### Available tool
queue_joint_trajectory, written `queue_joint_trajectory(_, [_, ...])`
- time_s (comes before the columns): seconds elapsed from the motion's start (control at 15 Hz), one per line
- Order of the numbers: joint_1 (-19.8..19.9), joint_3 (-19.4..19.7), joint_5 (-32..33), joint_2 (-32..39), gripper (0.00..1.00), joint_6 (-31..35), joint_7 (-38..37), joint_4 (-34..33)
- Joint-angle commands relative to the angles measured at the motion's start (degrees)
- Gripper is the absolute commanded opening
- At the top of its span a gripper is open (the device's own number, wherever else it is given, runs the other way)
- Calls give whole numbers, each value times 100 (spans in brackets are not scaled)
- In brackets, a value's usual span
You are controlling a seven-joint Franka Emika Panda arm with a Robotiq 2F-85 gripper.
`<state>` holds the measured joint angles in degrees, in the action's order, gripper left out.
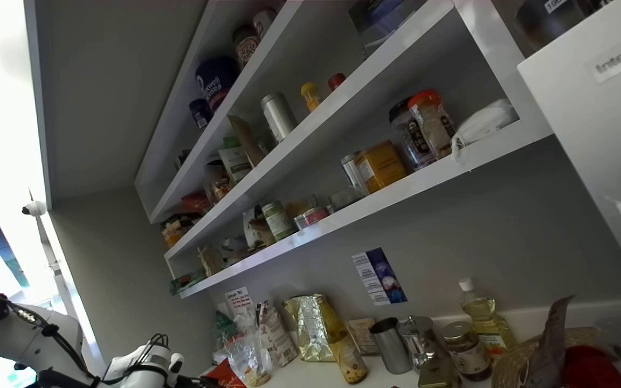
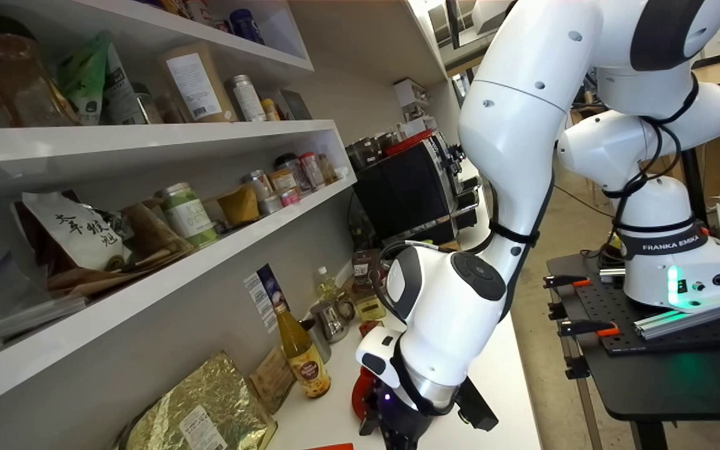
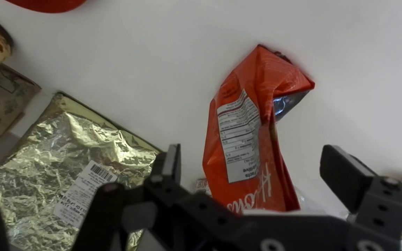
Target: Move the object from the counter to the shelf
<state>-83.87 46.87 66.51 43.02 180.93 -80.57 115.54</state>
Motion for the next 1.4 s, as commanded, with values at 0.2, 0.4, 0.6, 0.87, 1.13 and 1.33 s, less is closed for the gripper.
queue_joint_trajectory(0.2, [216, -20, -164, 891, 100, 392, -233, -894])
queue_joint_trajectory(0.4, [331, -59, -250, 1078, 71, 368, -188, -1117])
queue_joint_trajectory(0.6, [420, -110, -315, 1152, 56, 323, -132, -1214])
queue_joint_trajectory(0.87, [471, -175, -317, 1149, 26, 311, -135, -1200])
queue_joint_trajectory(1.13, [478, -250, -304, 1114, 0, 321, -117, -1175])
queue_joint_trajectory(1.33, [461, -281, -286, 1068, 0, 334, -110, -1148])
